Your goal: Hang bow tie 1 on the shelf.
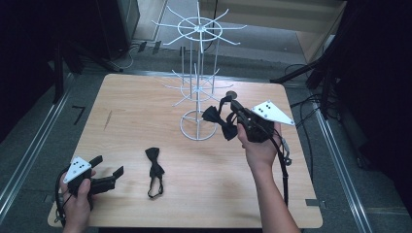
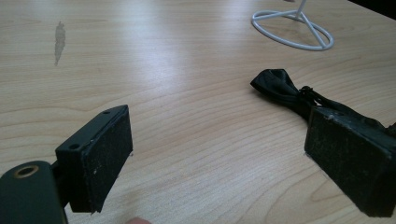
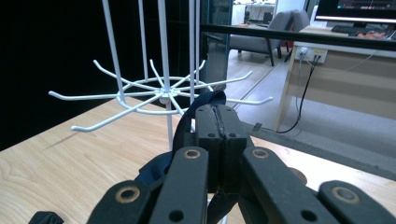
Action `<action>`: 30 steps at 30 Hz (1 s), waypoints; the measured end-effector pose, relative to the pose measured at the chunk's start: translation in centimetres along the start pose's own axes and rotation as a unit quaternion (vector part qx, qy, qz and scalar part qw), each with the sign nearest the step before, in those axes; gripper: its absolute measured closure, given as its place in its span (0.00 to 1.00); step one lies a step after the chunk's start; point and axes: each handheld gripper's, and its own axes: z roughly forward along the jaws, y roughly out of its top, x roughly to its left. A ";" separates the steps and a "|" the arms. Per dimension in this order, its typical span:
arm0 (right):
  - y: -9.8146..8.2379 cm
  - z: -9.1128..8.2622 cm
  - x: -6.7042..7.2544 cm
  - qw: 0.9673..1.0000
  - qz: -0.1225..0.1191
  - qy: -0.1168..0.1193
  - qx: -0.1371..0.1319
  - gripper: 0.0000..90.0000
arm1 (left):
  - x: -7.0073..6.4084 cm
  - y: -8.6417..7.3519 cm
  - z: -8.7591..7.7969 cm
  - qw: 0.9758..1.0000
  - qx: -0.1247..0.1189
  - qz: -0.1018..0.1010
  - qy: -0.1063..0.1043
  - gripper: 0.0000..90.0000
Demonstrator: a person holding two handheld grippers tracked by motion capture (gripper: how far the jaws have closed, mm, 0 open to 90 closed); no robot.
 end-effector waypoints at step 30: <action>-2.2 2.6 -0.8 0.998 0.041 0.016 0.037 1.00 | 0.0 0.0 0.0 1.000 0.000 -0.001 -0.001 0.09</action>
